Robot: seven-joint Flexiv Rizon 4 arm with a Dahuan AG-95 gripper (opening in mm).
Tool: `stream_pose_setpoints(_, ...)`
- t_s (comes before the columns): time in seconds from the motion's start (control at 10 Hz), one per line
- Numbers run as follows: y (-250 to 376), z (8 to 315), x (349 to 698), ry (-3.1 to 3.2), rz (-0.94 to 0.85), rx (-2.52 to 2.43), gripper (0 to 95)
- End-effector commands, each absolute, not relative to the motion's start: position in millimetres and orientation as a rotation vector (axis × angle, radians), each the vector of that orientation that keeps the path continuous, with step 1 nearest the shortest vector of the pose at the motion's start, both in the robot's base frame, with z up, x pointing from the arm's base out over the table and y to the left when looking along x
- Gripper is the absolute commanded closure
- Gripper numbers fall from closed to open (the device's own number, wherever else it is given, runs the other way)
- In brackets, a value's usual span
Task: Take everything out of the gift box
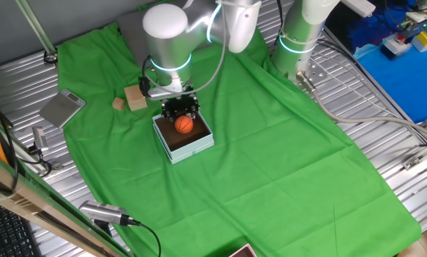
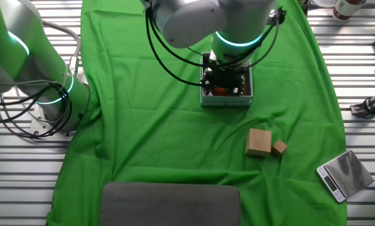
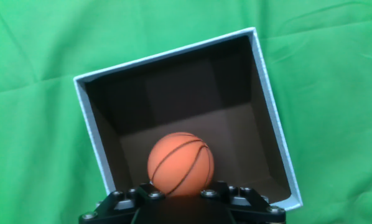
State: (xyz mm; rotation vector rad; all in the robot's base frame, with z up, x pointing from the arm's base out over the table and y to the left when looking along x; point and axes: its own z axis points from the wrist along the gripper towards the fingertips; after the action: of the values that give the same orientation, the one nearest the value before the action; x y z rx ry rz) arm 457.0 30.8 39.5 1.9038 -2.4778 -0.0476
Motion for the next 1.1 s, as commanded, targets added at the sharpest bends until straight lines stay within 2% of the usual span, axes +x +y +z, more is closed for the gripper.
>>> stream_pose_setpoints(0.1,29.8,38.6,455.9,-2.477,-0.028,1.91,38.0)
stream_pose_setpoints(1.1,42.9,51.4,449.6,-2.497,-0.011,1.859,38.0)
